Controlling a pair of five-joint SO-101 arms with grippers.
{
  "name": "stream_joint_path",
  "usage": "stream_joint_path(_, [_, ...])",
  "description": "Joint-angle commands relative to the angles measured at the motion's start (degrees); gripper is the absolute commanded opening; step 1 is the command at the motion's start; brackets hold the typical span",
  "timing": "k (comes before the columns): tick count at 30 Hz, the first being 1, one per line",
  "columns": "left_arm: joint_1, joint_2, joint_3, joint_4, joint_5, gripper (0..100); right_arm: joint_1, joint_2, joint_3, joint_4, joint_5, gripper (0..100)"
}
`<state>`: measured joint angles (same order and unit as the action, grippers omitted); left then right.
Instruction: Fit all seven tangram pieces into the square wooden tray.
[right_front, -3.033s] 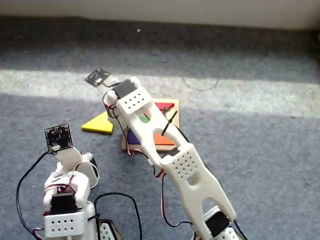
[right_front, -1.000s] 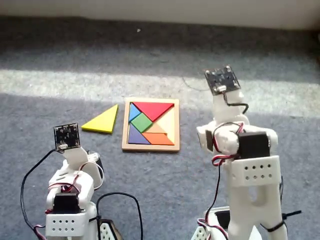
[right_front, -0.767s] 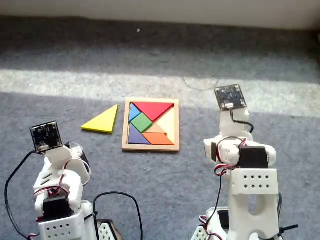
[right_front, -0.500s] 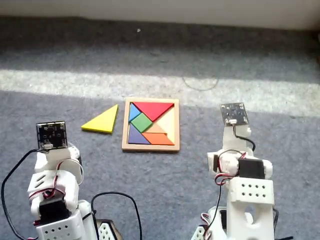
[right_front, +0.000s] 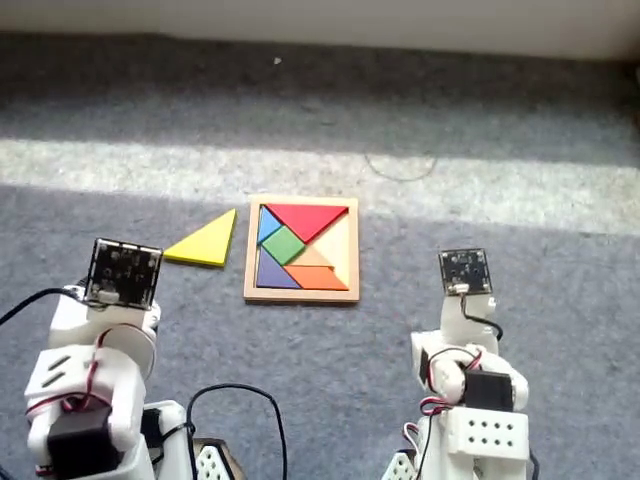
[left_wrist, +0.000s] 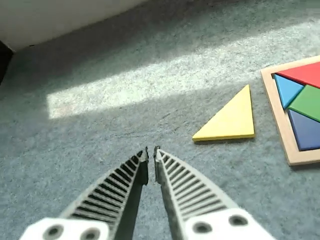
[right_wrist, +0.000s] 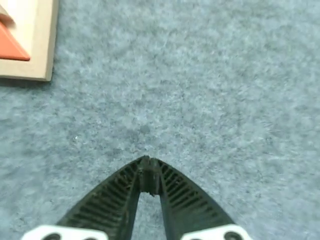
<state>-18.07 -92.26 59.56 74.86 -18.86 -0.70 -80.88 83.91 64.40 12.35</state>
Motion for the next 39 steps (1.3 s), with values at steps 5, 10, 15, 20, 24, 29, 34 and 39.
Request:
stream_joint_path(5, [4.44,28.88,-16.66,3.96,-7.82,16,0.31,-7.43,5.49,-1.01,-0.53,0.9])
stream_joint_path(10, [7.43,42.15,-19.47,3.87,-12.84,16,0.31,-12.97,8.92,-1.01,-0.53,0.9])
stream_joint_path(15, [12.09,55.25,-22.73,1.14,-13.54,16,0.31,-18.68,12.79,-0.57,-0.26,0.9])
stream_joint_path(20, [13.41,68.26,-26.59,-5.89,-13.45,17,0.40,-22.37,13.58,1.19,-0.18,0.9])
stream_joint_path(24, [14.11,78.46,-31.43,-7.38,-13.36,17,0.40,-22.81,13.67,1.19,-0.18,0.9])
stream_joint_path(29, [15.52,89.98,-38.37,-7.12,-13.27,17,0.31,-22.90,13.67,1.10,-0.18,0.9])
stream_joint_path(34, [15.25,100.00,-46.29,-6.95,-9.49,21,0.31,-22.99,13.67,1.10,-0.18,0.9])
stream_joint_path(39, [14.02,109.14,-55.52,-2.46,-7.47,25,0.40,-22.99,13.76,1.10,-0.18,0.9])
